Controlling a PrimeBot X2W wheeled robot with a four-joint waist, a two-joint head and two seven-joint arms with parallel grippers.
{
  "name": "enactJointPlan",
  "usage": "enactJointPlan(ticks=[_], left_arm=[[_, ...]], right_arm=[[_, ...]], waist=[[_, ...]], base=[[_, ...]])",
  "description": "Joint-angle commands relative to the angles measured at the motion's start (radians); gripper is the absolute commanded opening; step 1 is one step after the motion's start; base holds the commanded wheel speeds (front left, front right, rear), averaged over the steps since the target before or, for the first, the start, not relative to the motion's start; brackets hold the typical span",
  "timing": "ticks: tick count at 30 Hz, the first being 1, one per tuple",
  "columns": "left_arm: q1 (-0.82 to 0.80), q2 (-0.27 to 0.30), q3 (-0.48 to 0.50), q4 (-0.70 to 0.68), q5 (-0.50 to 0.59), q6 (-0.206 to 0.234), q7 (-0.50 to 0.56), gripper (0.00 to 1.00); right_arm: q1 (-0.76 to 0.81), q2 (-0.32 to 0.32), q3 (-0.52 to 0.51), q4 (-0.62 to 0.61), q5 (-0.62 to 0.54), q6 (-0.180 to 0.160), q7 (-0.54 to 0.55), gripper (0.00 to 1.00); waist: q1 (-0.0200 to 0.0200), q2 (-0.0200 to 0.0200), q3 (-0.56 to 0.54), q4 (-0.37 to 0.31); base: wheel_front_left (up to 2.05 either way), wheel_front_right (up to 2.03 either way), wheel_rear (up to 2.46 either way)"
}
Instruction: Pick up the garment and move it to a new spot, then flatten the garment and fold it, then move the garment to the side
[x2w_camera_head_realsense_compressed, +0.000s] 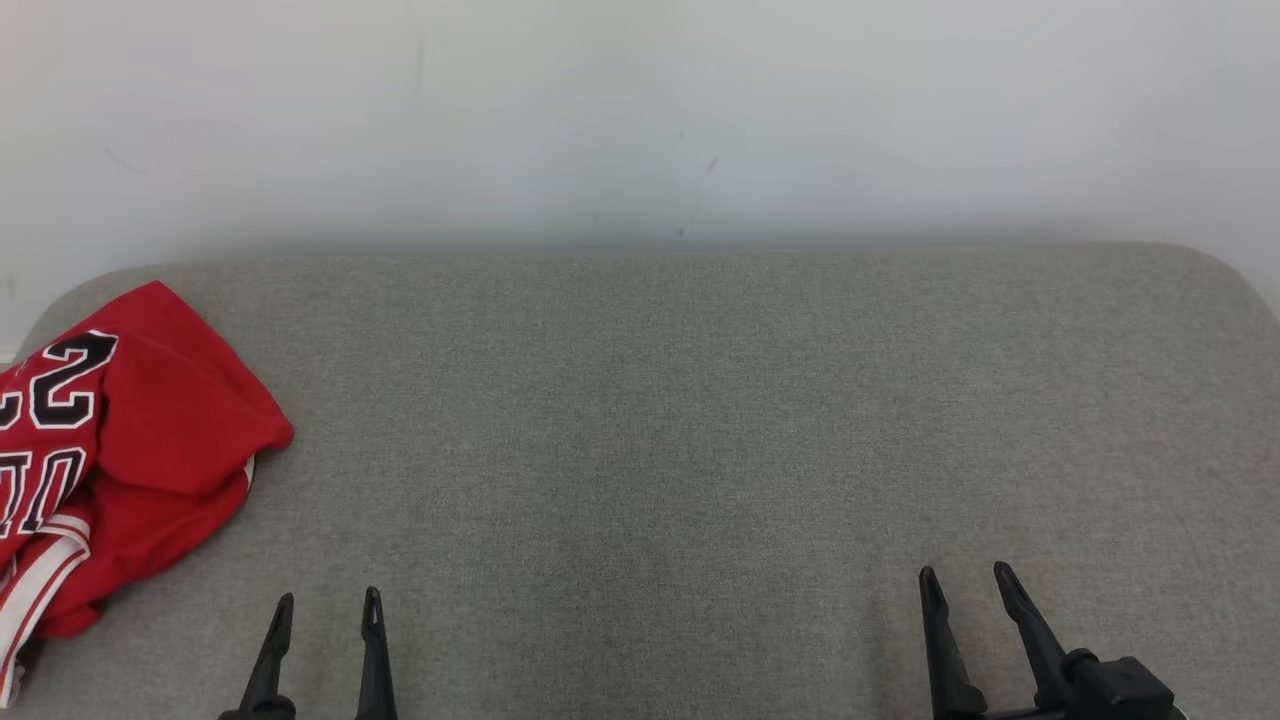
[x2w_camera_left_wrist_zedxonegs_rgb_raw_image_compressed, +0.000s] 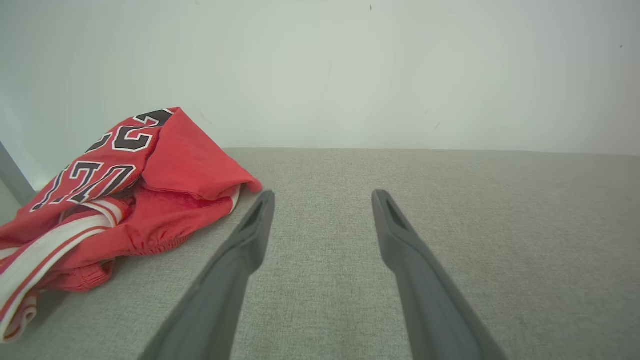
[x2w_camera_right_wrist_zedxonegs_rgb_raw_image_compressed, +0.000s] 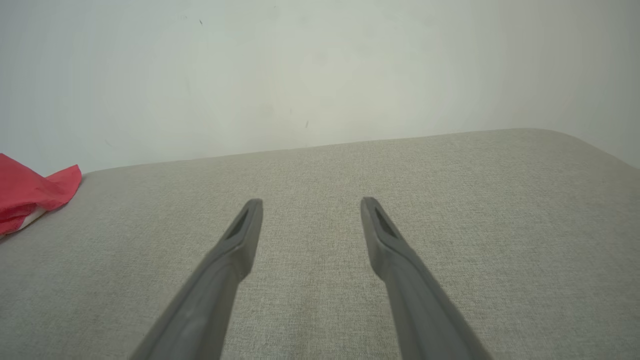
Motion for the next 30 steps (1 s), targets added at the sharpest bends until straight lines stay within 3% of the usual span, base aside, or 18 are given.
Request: enactJointPlan(ticks=[1, 30], left_arm=[[-0.002, -0.004, 0.007, 0.0, 0.017, -0.003, -0.007, 1.0], [0.004, -0.01, 0.034, 0.015, -0.038, -0.062, -0.012, 1.0]], right_arm=[[0.008, -0.001, -0.001, -0.005, -0.022, -0.002, -0.011, 1.0], [0.013, -0.001, -0.02, 0.006, 0.02, -0.002, -0.019, 1.0]], waist=[[0.0, -0.0001, 0.0, 0.0], [0.0, -0.0001, 0.0, 0.003]], base=[[0.0, 0.0, 0.0], [0.0, 0.0, 0.0]])
